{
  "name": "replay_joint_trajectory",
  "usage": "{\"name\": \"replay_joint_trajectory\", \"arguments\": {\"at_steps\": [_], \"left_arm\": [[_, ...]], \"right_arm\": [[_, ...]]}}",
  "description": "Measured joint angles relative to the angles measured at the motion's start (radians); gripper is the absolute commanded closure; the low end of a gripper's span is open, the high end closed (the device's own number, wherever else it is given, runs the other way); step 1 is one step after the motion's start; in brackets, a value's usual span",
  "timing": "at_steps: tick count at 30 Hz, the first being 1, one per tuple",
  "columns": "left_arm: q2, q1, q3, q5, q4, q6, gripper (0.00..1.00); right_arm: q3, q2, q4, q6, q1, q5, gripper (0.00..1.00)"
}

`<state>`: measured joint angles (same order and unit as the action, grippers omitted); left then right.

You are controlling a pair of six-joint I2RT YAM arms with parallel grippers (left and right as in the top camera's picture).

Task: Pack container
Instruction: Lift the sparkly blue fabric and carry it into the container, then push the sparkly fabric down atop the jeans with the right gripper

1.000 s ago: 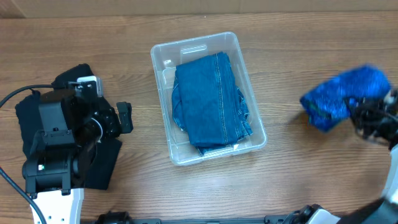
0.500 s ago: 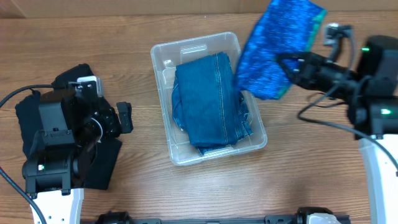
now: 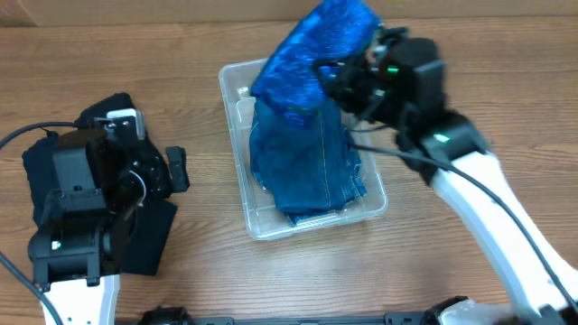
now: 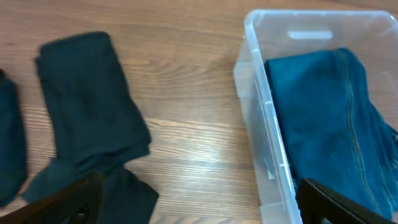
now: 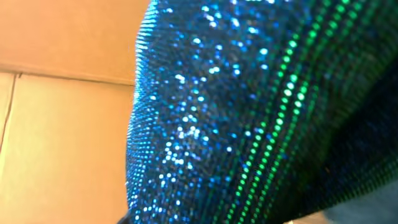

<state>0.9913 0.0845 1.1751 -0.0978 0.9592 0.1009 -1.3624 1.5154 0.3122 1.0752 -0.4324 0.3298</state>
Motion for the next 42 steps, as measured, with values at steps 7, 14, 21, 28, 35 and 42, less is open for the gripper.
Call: {"name": "replay_joint_trajectory", "arguments": {"at_steps": [7, 14, 21, 28, 35, 42], "left_arm": [[-0.003, 0.0, 0.097, 0.033, 0.01, 0.0, 0.0], [-0.003, 0.0, 0.1, 0.036, 0.056, 0.0, 0.0], [-0.003, 0.0, 0.1, 0.04, 0.06, 0.0, 0.0], [-0.003, 0.0, 0.1, 0.04, 0.063, 0.0, 0.0], [-0.003, 0.0, 0.1, 0.04, 0.064, 0.0, 0.0], [-0.003, 0.0, 0.1, 0.04, 0.067, 0.0, 0.0]], "right_arm": [[0.0, 0.186, -0.061, 0.202, -0.081, -0.073, 0.96], [0.0, 0.261, -0.136, 0.327, -0.098, -0.148, 0.96], [0.0, 0.327, -0.23, 0.372, -0.098, -0.192, 0.96], [0.0, 0.376, -0.215, 0.37, -0.099, -0.229, 0.91], [0.0, 0.453, -0.208, 0.346, -0.1, -0.229, 0.45], [0.0, 0.457, -0.206, 0.3, -0.099, -0.106, 0.36]]}}
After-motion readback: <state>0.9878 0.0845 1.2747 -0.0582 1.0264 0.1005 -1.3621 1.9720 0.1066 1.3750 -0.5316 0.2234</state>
